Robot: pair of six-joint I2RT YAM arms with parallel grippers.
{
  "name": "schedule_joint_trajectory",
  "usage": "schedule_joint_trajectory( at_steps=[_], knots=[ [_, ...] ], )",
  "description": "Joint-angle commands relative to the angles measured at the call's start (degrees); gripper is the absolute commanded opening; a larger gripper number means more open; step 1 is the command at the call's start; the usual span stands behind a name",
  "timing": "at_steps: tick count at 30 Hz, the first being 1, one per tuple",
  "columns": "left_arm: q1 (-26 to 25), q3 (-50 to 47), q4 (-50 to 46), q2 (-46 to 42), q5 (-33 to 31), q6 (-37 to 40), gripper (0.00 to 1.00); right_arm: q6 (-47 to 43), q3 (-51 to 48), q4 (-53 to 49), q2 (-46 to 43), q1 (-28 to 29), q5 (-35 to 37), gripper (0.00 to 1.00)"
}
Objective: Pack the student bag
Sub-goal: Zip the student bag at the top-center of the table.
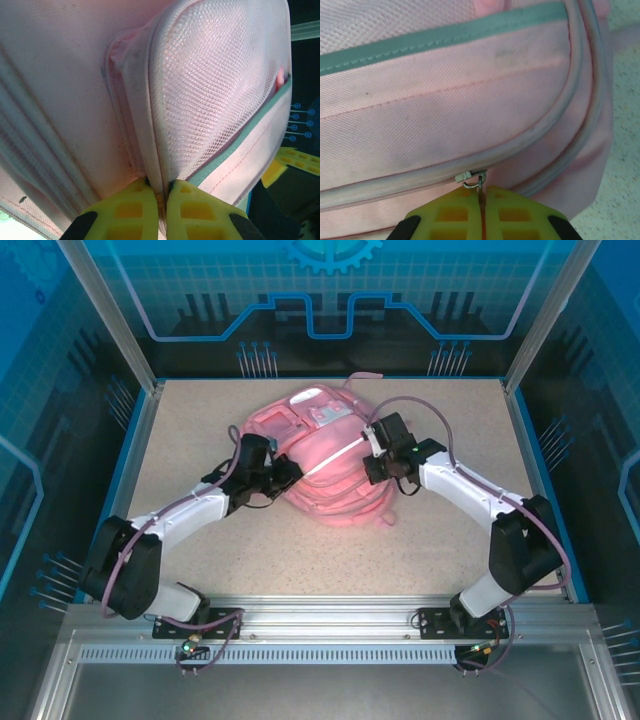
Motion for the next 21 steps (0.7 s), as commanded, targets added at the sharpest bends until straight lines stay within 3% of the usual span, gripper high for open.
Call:
schedule_joint_trajectory(
  at_steps=[1,3,5,7,12,21],
  knots=[
    [4.6,-0.4,-7.8,-4.1,-3.6,5.2,0.05,-2.8,3.0,-0.7,1.9,1.8,-6.1,0.00],
    [6.6,-0.5,-10.8,-6.5,-4.5,6.2,0.21,-3.0,4.1,0.1,3.3,4.5,-9.6,0.00],
    [8.5,-0.7,-14.0,-9.7,-5.8,6.7,0.43,-2.4,5.3,1.4,5.1,6.9,-12.4,0.00],
    [10.0,-0.8,-17.7,-12.9,-7.5,6.9,0.57,-1.3,6.5,2.7,7.0,8.7,-15.3,0.00],
    [11.0,-2.4,-21.5,-18.7,-7.8,4.1,0.62,2.8,9.6,6.9,10.7,12.0,-20.1,0.00],
    [11.0,-6.7,-10.8,-18.2,0.6,-4.4,0.61,4.8,13.6,8.0,13.6,16.5,-23.1,0.00]
  ],
)
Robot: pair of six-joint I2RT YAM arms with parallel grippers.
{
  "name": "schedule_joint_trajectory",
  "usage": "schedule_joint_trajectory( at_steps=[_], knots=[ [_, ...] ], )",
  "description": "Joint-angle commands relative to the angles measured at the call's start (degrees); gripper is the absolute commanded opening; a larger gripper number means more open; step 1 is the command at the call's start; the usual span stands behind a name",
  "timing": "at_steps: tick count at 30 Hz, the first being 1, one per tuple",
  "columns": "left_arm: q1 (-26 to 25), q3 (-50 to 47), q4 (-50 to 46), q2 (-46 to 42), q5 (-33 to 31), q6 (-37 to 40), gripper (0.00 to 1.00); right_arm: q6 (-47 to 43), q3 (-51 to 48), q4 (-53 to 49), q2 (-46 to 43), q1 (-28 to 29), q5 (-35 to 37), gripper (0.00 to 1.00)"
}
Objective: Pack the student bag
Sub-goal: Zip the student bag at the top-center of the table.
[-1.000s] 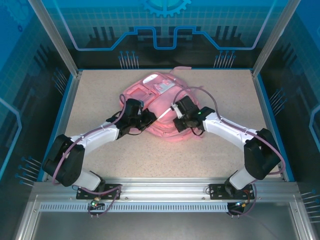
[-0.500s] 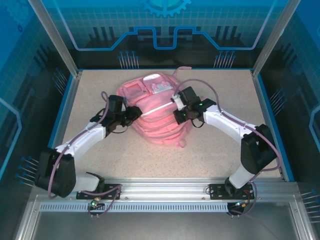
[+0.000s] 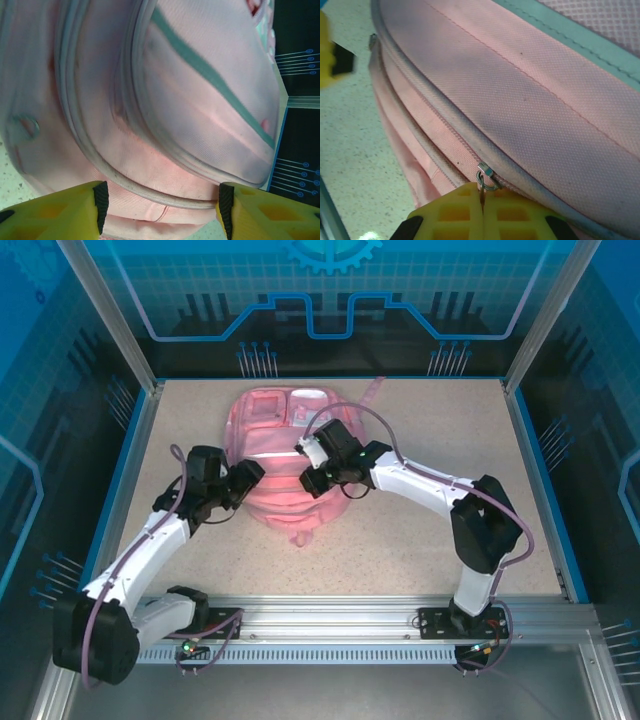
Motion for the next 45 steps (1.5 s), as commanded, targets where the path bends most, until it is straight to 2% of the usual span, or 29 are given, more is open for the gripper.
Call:
schedule_joint_trajectory(
  at_steps=[1,10,12,16,20,26,31,36,41,42,43,45],
  knots=[
    [0.1,-0.2,5.8,2.2,4.7,-3.2,0.61,0.7,2.3,2.0,1.0,2.4,-3.9,0.00],
    [-1.2,2.2,11.0,8.9,3.7,-2.9,0.47,1.0,2.2,1.8,1.2,3.8,-3.5,0.00],
    [-1.6,2.3,10.7,9.8,2.4,-2.4,0.39,1.1,2.3,1.5,1.0,3.8,-2.4,0.00],
    [-1.8,3.0,7.1,10.5,-1.6,1.1,0.13,-1.5,0.0,0.0,-1.3,3.7,5.5,0.00],
    [-2.0,3.8,3.4,10.3,-4.8,5.1,0.00,-6.4,-5.1,-1.3,-4.9,1.6,13.2,0.00],
    [-2.0,3.7,2.0,9.5,-5.3,7.9,0.00,-10.5,-7.9,-2.7,-7.9,-3.4,19.3,0.00],
    [-2.0,5.0,0.0,10.1,-2.1,12.3,0.00,-11.3,-4.8,-2.5,-6.1,-8.1,19.1,0.00],
    [-2.0,5.9,-2.2,10.4,0.3,17.6,0.00,-7.7,1.8,-3.9,-1.4,-11.2,18.5,0.00],
    [-1.9,8.1,-2.2,10.9,2.3,20.8,0.00,-1.9,8.4,-10.2,2.0,-12.3,18.9,0.01],
    [-1.9,8.6,-2.4,10.5,2.1,21.0,0.12,-1.6,7.8,-9.9,1.2,-12.6,18.2,0.06],
    [-1.9,9.4,-3.0,9.9,1.4,21.2,0.23,-1.1,6.8,-9.4,-0.2,-12.8,17.4,0.15],
    [-1.5,11.4,-4.8,8.7,0.3,22.3,0.27,0.1,3.8,-8.4,-3.7,-13.8,16.9,0.27]
  ],
)
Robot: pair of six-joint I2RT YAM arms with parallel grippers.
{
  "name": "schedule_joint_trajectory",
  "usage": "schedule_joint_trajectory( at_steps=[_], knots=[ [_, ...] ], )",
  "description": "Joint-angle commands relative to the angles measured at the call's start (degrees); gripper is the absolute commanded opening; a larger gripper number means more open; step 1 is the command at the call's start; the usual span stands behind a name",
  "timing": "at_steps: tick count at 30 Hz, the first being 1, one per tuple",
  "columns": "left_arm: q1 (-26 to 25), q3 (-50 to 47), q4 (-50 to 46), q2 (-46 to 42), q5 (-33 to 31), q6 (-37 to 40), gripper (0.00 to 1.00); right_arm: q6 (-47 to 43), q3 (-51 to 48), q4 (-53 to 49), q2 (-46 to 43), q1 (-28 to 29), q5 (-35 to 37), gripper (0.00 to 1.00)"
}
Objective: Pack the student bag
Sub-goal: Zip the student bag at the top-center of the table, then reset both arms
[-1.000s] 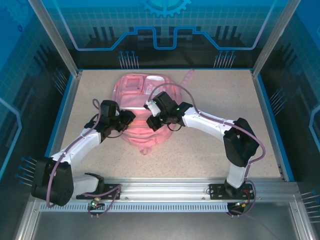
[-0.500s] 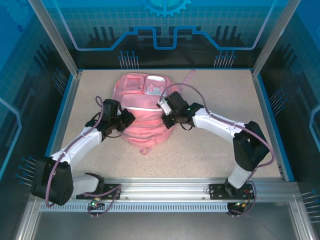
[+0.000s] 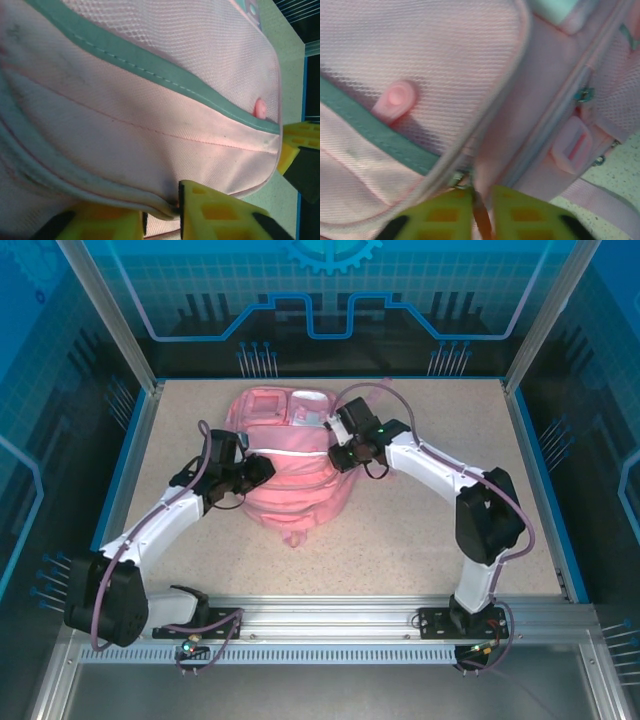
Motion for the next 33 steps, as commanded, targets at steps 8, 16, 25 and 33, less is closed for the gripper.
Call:
schedule_joint_trajectory(
  at_steps=[8,16,25,33],
  knots=[
    [4.4,7.1,-11.0,-9.3,-18.0,8.6,0.92,4.3,-13.2,6.4,-23.4,-10.7,9.7,0.97],
    [7.7,-5.0,1.6,-17.5,-41.1,14.0,0.99,1.6,-30.9,22.4,-37.5,-19.6,24.8,1.00],
    [14.1,-17.7,21.4,-12.2,-41.4,23.3,0.99,-7.0,-47.7,41.4,-38.4,-22.9,30.4,1.00],
    [15.0,-25.5,44.1,-0.7,-34.7,34.7,0.99,-10.4,-53.1,50.6,-29.9,-23.7,27.5,1.00]
  ],
)
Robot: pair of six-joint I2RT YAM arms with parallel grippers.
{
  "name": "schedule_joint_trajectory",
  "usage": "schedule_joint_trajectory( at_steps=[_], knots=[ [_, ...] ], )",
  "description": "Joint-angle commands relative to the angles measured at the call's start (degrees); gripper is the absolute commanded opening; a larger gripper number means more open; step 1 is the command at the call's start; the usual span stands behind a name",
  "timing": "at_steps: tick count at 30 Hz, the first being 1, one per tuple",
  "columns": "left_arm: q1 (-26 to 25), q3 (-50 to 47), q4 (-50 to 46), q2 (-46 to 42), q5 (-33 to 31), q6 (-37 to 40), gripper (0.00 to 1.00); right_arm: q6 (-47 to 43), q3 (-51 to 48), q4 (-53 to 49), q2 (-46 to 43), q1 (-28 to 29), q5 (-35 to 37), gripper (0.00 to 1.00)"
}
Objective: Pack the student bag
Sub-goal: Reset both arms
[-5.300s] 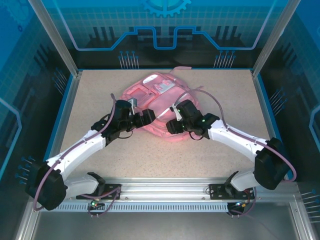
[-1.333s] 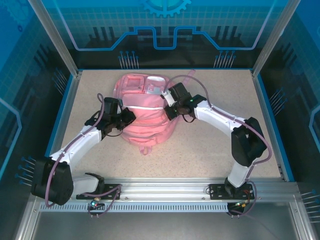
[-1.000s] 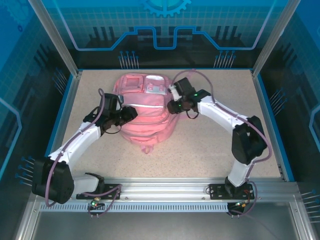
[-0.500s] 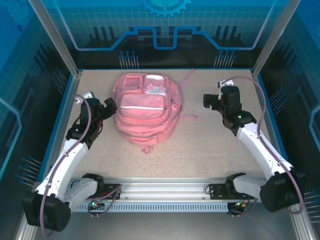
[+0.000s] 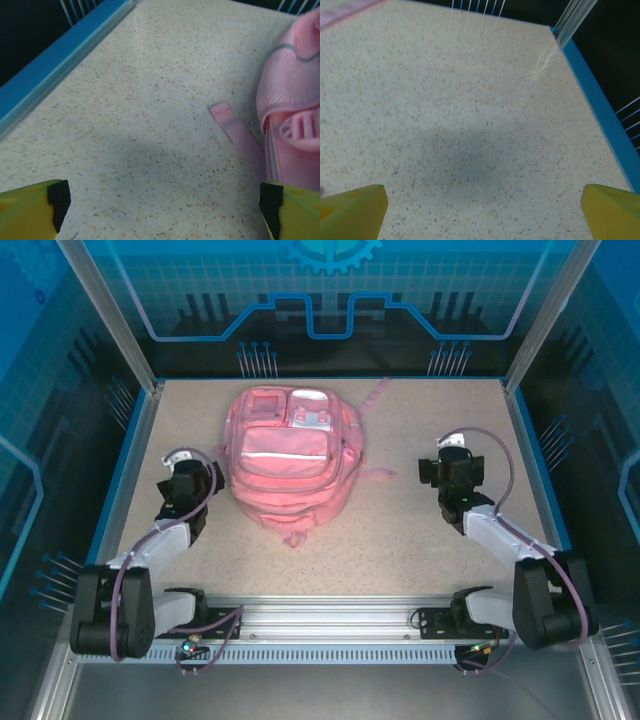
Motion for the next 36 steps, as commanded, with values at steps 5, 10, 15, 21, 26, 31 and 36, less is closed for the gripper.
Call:
schedule_joint_trajectory(
  at_steps=[5,10,15,21,26,31,36],
  knots=[
    [0.5,-1.1,14.4,6.8,10.7,10.2,0.99,-3.1,-3.5,13.8,5.5,-0.7,-3.7,1.00],
    [0.5,-1.8,20.3,8.6,19.6,11.1,0.99,-3.3,-6.6,21.1,6.0,-0.9,-11.2,1.00],
    [0.5,-0.4,22.8,11.5,23.1,9.1,0.99,-3.8,-7.3,26.5,8.4,-1.3,-15.3,1.00],
    [0.1,-4.4,34.4,15.3,20.0,8.2,0.99,-2.2,-7.8,29.9,11.6,-3.8,-18.9,1.00],
    [-0.3,-5.7,39.7,18.6,17.9,7.8,0.99,-1.6,-9.5,34.7,14.1,-4.8,-20.6,1.00],
    [-2.0,-5.4,40.3,19.9,14.4,9.1,0.99,-1.4,-9.8,35.2,14.0,-5.2,-21.0,1.00],
    [-2.6,-4.6,39.0,20.0,12.3,9.2,0.99,-1.1,-9.2,34.0,14.2,-5.7,-21.7,1.00]
  ],
)
